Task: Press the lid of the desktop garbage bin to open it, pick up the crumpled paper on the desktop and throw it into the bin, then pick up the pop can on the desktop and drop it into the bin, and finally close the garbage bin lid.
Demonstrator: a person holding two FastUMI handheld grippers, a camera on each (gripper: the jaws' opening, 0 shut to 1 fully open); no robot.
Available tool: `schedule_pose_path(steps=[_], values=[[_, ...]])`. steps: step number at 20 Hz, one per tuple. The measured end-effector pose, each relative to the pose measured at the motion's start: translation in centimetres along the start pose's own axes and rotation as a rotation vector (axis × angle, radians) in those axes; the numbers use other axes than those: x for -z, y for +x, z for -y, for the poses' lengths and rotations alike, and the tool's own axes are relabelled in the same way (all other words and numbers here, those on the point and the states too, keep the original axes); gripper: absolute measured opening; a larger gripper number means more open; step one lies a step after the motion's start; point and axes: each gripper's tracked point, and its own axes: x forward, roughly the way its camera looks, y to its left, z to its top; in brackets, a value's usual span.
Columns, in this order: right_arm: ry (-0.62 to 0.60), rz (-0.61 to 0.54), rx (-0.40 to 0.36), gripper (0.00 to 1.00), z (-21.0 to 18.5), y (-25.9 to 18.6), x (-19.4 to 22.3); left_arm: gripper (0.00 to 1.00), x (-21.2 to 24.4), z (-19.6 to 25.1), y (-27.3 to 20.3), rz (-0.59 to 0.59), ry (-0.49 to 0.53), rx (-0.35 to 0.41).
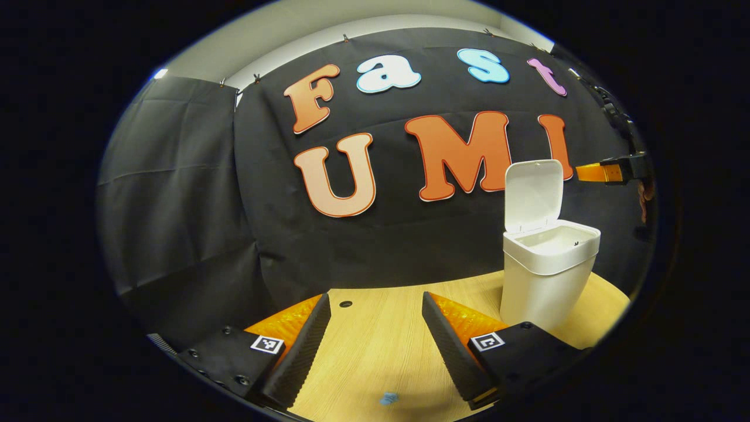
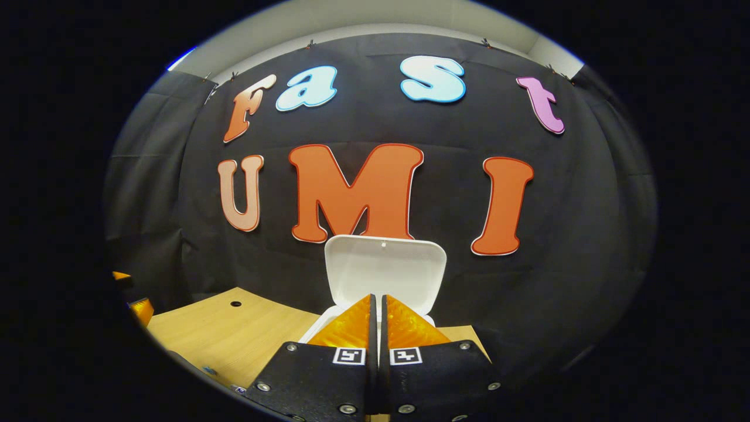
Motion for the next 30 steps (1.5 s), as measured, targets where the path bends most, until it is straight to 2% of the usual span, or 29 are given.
schedule_pose_path(steps=[2,3,5,8,9,12,15,18,19,24,26,30], values=[[-0.011,0.03,0.019,0.01,-0.9,-0.8,-0.1,1.0,0.2,-1.0,0.8,0.004,-0.01,0.013],[-0.015,0.017,0.006,0.14,-2.3,-1.2,0.5,1.0,0.4,-1.6,1.4,-0.001,-0.014,0.025],[-0.033,-0.001,0.009,0.53,-3.3,-1.9,1.4,1.0,0.1,-2.3,2.5,0.003,-0.005,0.053],[0.03,-0.039,-0.039,0.81,-7.2,-3.5,3.3,0.99,0.9,-2.9,4.4,-0.021,-0.012,0.117],[0.042,-0.061,-0.041,0.86,-7.8,-3.8,4.2,0.98,1.5,-2.9,4.9,-0.038,-0.019,0.139],[0.054,-0.107,-0.052,0.93,-9.4,-4.9,5.9,1.0,3.2,-2.6,6.0,-0.085,-0.041,0.183],[0.025,-0.2,-0.058,0.94,-11.0,-5.9,9.1,1.0,5.7,-1.9,7.0,-0.162,-0.05,0.227],[0.009,-0.261,-0.12,0.94,-13.9,-6.5,11.3,1.0,8.4,-1.6,7.6,-0.248,-0.054,0.251],[0.003,-0.299,-0.148,0.94,-15.0,-7.1,12.7,1.0,10.2,-1.2,8.1,-0.311,-0.061,0.271],[0.018,-0.416,-0.225,0.95,-17.7,-8.9,17.3,1.0,15.5,-0.6,6.8,-0.48,-0.074,0.294],[0.017,-0.448,-0.247,0.95,-18.4,-9.5,18.4,1.0,17.6,-0.9,6.2,-0.555,-0.1,0.278],[0.022,-0.51,-0.257,0.95,-18.9,-10.7,20.9,0.98,21.3,0.0,4.7,-0.682,-0.142,0.297]])
